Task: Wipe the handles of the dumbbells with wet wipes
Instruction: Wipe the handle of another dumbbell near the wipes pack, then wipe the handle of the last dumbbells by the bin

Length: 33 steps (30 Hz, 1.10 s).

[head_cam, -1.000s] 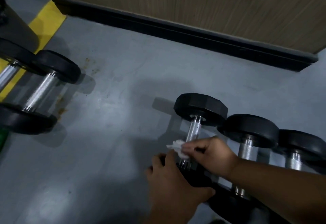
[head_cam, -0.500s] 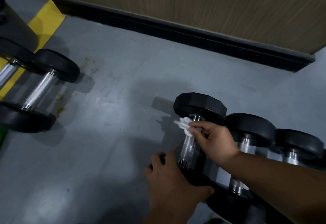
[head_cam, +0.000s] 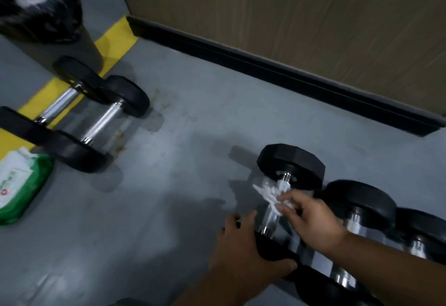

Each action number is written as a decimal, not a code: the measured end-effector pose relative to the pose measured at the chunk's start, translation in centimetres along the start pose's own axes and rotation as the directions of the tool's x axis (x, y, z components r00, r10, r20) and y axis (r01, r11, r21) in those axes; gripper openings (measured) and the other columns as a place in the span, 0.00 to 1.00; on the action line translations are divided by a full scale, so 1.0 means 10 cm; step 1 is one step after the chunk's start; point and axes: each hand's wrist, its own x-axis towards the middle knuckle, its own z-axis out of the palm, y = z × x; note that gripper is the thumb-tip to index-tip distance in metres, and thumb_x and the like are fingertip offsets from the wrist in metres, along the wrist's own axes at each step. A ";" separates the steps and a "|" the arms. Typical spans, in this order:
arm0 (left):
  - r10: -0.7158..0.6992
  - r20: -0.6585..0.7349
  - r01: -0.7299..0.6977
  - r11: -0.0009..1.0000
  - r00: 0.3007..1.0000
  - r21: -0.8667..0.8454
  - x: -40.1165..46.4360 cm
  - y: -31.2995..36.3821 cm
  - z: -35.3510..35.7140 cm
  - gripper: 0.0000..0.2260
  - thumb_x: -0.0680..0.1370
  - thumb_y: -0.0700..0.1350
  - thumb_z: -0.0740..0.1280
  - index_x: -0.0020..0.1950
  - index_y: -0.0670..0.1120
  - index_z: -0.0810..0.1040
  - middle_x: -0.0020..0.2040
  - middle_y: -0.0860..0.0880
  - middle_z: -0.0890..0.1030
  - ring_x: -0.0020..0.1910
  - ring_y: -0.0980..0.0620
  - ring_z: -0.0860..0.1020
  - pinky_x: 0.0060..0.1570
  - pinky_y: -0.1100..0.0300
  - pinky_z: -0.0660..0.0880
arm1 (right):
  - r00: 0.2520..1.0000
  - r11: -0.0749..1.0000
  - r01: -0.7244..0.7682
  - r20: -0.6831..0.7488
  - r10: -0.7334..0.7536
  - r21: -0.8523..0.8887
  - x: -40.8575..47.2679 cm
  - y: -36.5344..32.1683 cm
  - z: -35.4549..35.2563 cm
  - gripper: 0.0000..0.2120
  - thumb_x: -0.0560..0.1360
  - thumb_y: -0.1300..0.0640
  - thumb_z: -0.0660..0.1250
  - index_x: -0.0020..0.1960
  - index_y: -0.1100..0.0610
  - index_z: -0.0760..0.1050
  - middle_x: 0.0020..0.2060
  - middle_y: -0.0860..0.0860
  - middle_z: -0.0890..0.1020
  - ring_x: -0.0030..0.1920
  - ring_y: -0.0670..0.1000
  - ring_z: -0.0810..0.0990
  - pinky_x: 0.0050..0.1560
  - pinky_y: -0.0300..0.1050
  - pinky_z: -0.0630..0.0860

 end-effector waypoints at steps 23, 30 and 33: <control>0.263 -0.147 -0.206 0.926 0.954 0.317 -0.71 -1.05 -2.24 0.35 0.78 0.64 0.64 0.79 0.47 0.61 0.75 0.44 0.67 0.72 0.42 0.68 0.71 0.48 0.67 | 0.967 0.914 0.256 0.064 -0.249 -0.314 0.34 -2.83 -0.66 0.05 0.80 0.49 0.65 0.46 0.45 0.72 0.31 0.43 0.81 0.30 0.46 0.78 0.33 0.48 0.74; 0.196 -0.425 -0.094 0.964 0.884 0.247 -1.24 -1.81 -2.94 0.31 0.79 0.63 0.63 0.78 0.50 0.63 0.74 0.48 0.70 0.71 0.47 0.69 0.69 0.53 0.68 | 0.943 0.903 0.333 0.114 -0.314 -0.272 0.07 -3.79 -0.64 0.04 0.79 0.45 0.63 0.45 0.40 0.71 0.33 0.47 0.81 0.30 0.48 0.78 0.35 0.58 0.77; 0.092 -0.572 -0.026 0.992 0.815 0.123 -1.42 -2.04 -3.05 0.33 0.79 0.63 0.64 0.80 0.48 0.62 0.76 0.48 0.69 0.73 0.47 0.68 0.72 0.55 0.65 | 0.924 0.892 0.382 0.131 -0.360 -0.243 0.09 -4.16 -0.46 0.05 0.80 0.48 0.64 0.46 0.44 0.71 0.34 0.45 0.81 0.31 0.47 0.78 0.37 0.58 0.78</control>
